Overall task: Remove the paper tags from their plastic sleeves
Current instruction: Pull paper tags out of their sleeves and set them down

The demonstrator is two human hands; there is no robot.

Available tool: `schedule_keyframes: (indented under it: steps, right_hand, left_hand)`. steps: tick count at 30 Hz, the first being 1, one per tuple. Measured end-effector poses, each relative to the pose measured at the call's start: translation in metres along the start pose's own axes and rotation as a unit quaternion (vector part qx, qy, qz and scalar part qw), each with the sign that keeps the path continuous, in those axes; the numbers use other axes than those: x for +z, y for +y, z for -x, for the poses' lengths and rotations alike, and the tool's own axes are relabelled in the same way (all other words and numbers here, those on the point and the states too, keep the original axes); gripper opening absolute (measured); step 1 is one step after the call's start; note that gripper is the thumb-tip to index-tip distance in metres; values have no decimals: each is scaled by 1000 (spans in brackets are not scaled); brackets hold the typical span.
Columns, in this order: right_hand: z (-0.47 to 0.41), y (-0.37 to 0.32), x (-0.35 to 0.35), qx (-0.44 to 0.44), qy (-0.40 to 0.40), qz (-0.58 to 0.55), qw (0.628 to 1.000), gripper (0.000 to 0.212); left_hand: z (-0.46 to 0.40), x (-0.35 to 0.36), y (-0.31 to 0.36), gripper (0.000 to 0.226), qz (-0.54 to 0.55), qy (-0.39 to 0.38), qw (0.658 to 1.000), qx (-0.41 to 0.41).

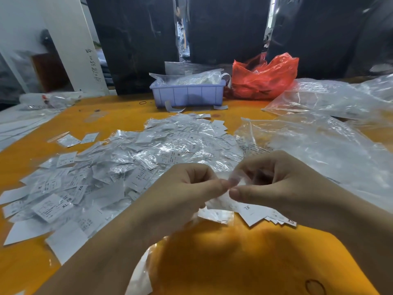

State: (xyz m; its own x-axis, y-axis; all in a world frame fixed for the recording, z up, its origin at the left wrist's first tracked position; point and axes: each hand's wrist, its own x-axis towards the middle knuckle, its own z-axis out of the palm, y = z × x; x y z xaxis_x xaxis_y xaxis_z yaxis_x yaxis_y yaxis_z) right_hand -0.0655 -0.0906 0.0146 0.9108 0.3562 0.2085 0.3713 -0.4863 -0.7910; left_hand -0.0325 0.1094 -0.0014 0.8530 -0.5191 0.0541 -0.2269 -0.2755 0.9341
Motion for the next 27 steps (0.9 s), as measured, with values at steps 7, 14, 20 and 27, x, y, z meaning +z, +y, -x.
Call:
schedule_keyframes:
  steps: [7, 14, 20, 27]
  right_hand:
    - [-4, 2, -4, 67, 52, -146, 986, 26]
    - [-6, 9, -10, 86, 145, -276, 946, 25]
    - [-6, 6, -9, 61, 162, -315, 933, 35]
    - [-7, 3, -5, 72, 151, -338, 926, 32]
  left_hand:
    - [0, -4, 3, 25, 69, 63, 995, 21]
    - [-3, -6, -2, 21, 110, 129, 985, 25]
    - [0, -2, 1, 20, 54, 99, 993, 15]
    - [0, 0, 2, 19, 52, 116, 992, 10]
